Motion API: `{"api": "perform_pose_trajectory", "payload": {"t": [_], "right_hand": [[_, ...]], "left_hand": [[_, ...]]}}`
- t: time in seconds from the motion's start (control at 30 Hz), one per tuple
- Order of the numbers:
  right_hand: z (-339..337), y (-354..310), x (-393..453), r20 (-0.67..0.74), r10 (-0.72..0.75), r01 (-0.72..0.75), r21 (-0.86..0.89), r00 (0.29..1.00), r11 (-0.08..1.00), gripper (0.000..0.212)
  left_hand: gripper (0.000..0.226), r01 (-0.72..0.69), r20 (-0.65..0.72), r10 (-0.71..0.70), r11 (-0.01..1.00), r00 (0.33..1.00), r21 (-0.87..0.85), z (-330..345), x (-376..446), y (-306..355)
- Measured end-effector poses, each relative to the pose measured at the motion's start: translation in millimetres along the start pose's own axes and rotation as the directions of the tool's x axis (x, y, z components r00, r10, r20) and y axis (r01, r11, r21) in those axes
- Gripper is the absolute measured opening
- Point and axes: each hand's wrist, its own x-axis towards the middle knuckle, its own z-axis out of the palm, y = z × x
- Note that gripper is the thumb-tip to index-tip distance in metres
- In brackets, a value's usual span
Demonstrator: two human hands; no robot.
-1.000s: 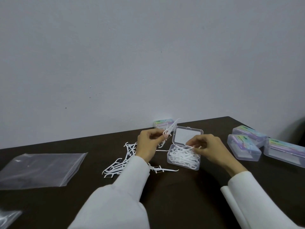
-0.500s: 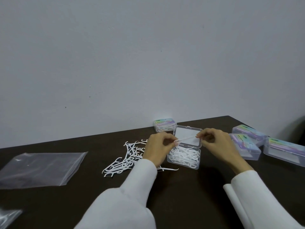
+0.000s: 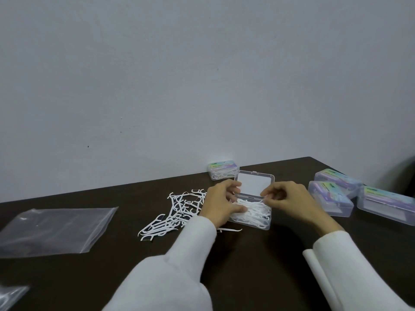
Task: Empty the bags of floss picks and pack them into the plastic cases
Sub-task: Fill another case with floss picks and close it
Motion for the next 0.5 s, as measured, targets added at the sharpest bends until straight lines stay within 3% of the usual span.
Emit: {"api": "perform_pose_trajectory", "payload": {"t": [0.1, 0.27, 0.5], "right_hand": [[-0.6, -1.1, -0.6, 0.019, 0.002, -0.002, 0.003, 1.0, 1.0, 0.009], [-3.6, -3.0, -2.4, 0.049, -0.02, 0.018, 0.037, 0.999, 0.999, 0.018], [0.9, -3.4, -1.0, 0.081, -0.082, 0.083, -0.012, 0.993, 0.996, 0.021]], "left_hand": [[0.063, 0.088, 0.049, -0.082, 0.989, 0.995, -0.119, -9.6, 4.0, 0.4], [0.04, 0.09, 0.043, -0.083, 0.972, 0.996, -0.217, -23.9, 9.0, -3.6], [0.034, 0.113, 0.164, -0.09, 0.985, 0.982, -0.133, -29.5, 6.9, -11.8]]}}
